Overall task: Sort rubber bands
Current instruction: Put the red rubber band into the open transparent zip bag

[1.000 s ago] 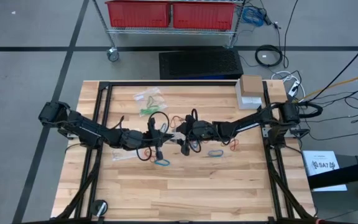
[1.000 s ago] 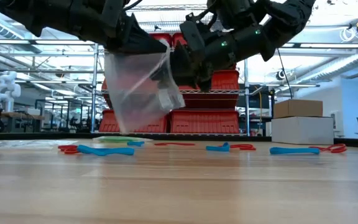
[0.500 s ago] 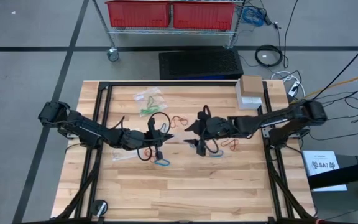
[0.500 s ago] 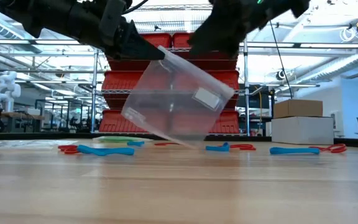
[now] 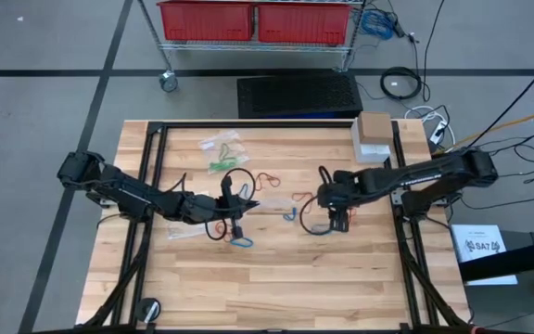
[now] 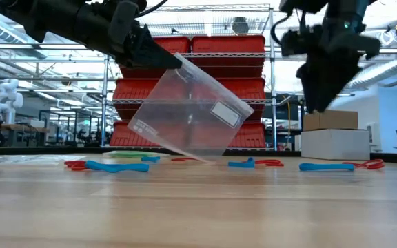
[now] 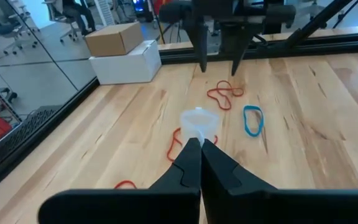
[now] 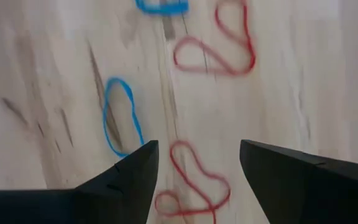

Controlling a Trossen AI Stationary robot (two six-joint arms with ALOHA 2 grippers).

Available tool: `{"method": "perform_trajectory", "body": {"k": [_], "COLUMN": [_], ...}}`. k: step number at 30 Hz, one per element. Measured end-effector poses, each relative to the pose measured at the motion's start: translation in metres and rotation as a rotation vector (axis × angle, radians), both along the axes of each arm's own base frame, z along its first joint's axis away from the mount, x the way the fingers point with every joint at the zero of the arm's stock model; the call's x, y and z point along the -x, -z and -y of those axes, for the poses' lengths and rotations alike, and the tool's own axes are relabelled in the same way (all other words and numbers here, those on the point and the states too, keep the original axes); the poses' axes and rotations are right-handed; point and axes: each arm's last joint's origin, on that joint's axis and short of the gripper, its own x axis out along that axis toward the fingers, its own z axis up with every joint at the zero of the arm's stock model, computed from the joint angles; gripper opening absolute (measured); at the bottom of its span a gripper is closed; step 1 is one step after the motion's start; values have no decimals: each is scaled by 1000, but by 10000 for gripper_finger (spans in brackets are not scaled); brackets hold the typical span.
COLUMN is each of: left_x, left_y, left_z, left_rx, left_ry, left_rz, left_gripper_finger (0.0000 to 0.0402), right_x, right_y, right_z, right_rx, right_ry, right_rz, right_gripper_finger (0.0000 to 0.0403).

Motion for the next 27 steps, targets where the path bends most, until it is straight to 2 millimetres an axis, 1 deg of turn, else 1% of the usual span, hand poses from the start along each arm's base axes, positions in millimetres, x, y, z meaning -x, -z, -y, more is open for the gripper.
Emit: {"method": "perform_trajectory", "body": {"k": [9, 13, 19, 22, 27], "left_x": [0, 1, 1, 1, 1], "left_y": [2, 3, 3, 3, 2], "left_z": [0, 0, 1, 1, 1], "left_rx": [-20, -17, -16, -16, -16], "left_ry": [8, 28, 30, 29, 30], "left_rz": [-21, -37, -35, -35, -32], "left_gripper_finger": [0, 0, 0, 0, 0], "right_x": [-3, 0, 18, 22, 23], "right_y": [31, 47, 72, 83, 86], "right_z": [9, 15, 19, 21, 24], "right_rx": [-11, -28, -25, -26, -51], "right_ry": [131, 128, 97, 91, 90], "right_rz": [-241, -302, -362, -348, -322], "right_gripper_finger": [220, 229, 252, 261, 259]}}
